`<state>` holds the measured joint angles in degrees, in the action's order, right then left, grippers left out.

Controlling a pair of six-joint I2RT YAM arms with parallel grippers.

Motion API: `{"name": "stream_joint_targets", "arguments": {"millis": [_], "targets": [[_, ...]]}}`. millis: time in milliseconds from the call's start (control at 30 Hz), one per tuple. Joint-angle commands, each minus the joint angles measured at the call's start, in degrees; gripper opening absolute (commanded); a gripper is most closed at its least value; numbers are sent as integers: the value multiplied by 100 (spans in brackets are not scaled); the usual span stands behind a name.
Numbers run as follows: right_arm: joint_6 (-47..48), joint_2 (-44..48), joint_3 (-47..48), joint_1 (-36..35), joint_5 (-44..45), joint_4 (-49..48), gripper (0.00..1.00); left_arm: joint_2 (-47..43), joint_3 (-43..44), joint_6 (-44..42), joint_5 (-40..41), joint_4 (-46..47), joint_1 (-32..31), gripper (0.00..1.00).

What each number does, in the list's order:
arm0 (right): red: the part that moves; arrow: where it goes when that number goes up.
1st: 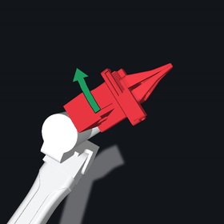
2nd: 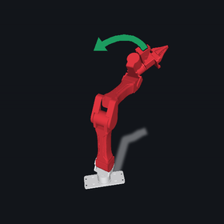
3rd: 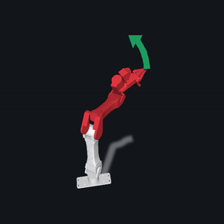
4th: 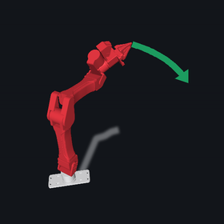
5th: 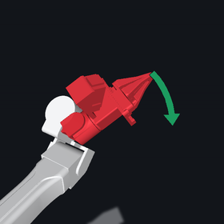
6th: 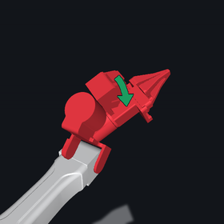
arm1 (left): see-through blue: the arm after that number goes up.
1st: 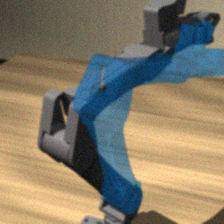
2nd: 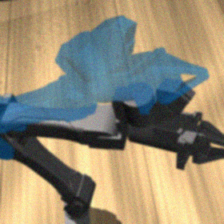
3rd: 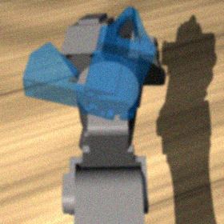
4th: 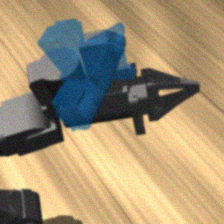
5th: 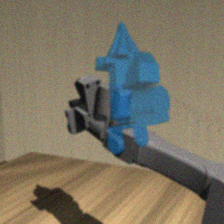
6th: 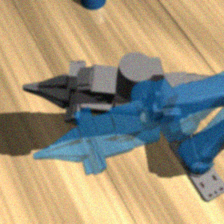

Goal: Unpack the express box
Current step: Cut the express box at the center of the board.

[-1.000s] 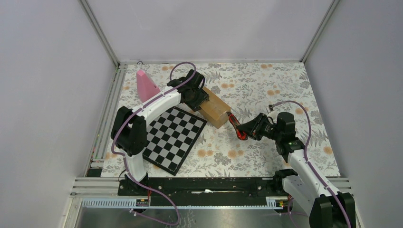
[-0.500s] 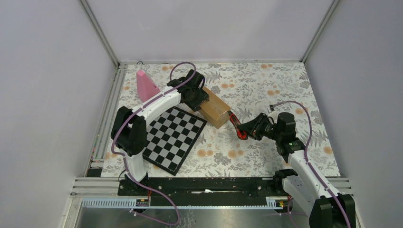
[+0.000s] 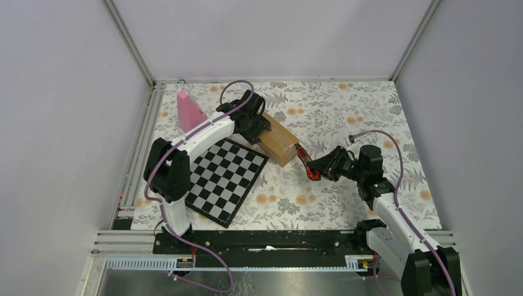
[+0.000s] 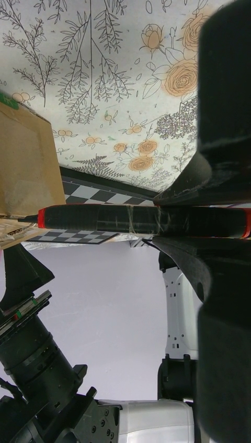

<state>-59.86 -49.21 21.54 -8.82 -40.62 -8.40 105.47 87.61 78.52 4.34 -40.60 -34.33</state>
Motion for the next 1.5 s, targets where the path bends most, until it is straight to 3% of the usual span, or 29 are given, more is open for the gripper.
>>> {"name": "stream_joint_targets", "arguments": {"millis": [0, 800, 1467], "targets": [[-72, -19, 30, 38, -226, -523, 0, -233, 17, -14, -134, 43, 22, 1], [194, -785, 203, -511, -181, -859, 0, -99, 186, 67, -257, 56, -170, 1], [280, -934, 353, -622, -726, -826, 0, -121, 300, 58, -267, 51, -188, 1]]}}
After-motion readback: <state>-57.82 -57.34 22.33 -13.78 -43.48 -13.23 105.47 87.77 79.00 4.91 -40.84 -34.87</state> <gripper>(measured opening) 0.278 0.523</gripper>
